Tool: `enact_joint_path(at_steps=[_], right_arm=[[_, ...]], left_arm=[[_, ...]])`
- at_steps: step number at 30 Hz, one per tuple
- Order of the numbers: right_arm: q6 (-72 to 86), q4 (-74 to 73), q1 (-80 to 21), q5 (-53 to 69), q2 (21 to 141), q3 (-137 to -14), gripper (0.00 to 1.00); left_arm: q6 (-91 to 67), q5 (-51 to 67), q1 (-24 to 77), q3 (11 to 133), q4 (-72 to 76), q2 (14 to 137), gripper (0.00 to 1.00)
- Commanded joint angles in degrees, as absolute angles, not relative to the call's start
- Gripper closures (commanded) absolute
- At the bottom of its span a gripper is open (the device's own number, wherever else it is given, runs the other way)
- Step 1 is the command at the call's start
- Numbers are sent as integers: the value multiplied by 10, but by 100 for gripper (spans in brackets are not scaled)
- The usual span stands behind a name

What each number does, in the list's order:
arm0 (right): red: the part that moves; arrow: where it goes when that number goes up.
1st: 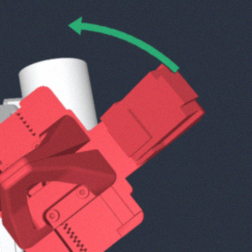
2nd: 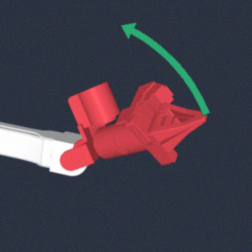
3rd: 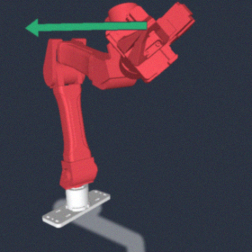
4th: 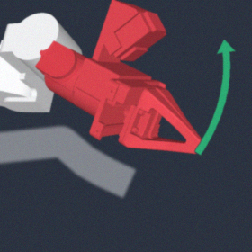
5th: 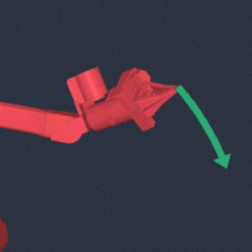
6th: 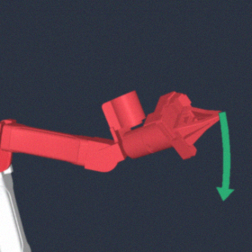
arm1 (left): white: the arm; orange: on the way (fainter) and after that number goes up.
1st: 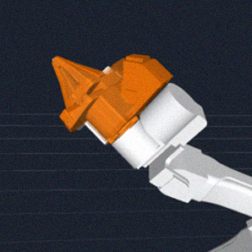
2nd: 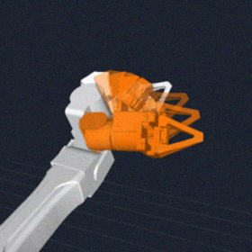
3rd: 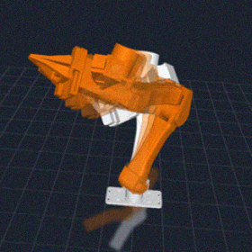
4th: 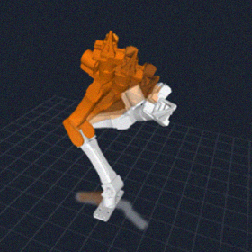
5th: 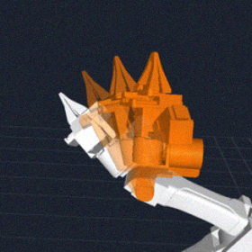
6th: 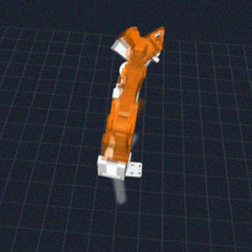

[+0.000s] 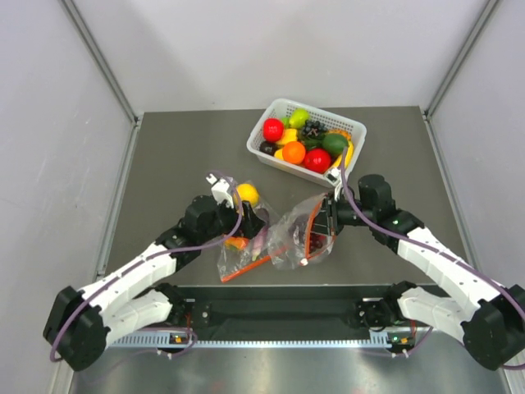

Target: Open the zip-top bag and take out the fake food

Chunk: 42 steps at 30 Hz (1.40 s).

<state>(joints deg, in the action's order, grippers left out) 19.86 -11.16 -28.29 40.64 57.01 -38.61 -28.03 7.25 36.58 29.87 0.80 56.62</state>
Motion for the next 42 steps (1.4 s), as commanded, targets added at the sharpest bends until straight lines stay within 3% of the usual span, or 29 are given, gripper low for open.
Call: enact_joint_path(at_steps=[1, 9, 16, 29, 35, 42], right_arm=[[175, -98, -276, 394, 566, -388, 100], [176, -89, -275, 400, 580, -374, 100], [181, -83, -275, 405, 578, -372, 100], [196, -54, -274, 430, 578, -345, 100], [201, -43, -274, 439, 576, -337, 100], [207, -32, -275, 440, 580, -330, 100]], left_arm=[[-260, 111, 365, 302, 37, 507, 7], [-315, 211, 372, 303, 162, 506, 7], [-325, 202, 403, 305, 230, 591, 1], [-313, 192, 442, 350, 301, 711, 1], [-321, 224, 446, 362, 342, 751, 14], [-325, 243, 447, 364, 350, 769, 58]])
